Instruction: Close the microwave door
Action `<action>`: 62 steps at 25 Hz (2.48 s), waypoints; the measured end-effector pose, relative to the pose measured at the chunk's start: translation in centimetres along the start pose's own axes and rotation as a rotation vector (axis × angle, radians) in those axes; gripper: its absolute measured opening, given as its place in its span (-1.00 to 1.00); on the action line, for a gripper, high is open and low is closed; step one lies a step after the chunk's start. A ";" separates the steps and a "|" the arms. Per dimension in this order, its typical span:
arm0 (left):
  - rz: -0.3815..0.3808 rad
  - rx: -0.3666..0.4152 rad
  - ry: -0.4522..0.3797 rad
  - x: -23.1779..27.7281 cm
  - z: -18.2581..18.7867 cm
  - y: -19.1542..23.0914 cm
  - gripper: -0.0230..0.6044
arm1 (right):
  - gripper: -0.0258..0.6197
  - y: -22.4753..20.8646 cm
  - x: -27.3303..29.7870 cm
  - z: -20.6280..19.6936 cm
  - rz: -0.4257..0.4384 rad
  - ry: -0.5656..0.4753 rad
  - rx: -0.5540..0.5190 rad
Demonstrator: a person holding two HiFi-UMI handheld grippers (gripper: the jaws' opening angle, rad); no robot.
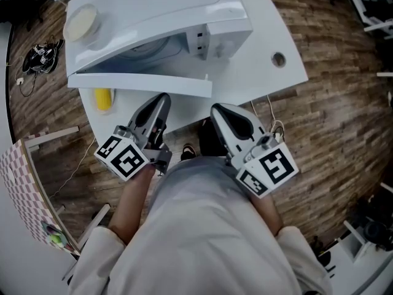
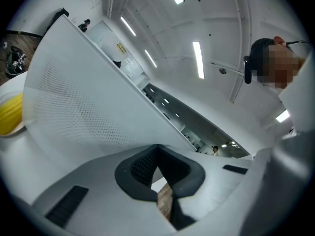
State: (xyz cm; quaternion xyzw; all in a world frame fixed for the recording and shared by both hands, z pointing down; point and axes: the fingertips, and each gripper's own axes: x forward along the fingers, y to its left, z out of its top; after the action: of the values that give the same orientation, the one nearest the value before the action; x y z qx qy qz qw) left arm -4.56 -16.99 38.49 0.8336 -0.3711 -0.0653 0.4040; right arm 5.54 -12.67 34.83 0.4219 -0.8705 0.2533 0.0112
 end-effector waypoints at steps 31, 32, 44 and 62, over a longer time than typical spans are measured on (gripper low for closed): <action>0.095 0.014 -0.099 2.8 1.4 0.6 -0.87 | -0.85 -4.6 1.5 3.6 0.104 -0.007 -0.052; 0.096 0.013 -0.103 2.8 1.6 0.6 -0.87 | -0.85 -4.7 1.6 3.7 0.107 -0.007 -0.053; 0.116 -0.011 -0.127 3.6 2.1 0.7 -0.87 | -0.85 -4.4 2.1 4.3 0.131 -0.022 -0.051; 0.080 -0.077 -0.147 5.3 3.3 0.4 -0.87 | -0.85 -7.8 0.2 6.6 0.157 -0.013 -0.039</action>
State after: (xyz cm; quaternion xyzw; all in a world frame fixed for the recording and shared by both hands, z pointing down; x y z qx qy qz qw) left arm -2.27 -22.75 37.60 0.7949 -0.4300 -0.1244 0.4097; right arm 12.48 -19.76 32.47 0.3537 -0.9057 0.2336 -0.0063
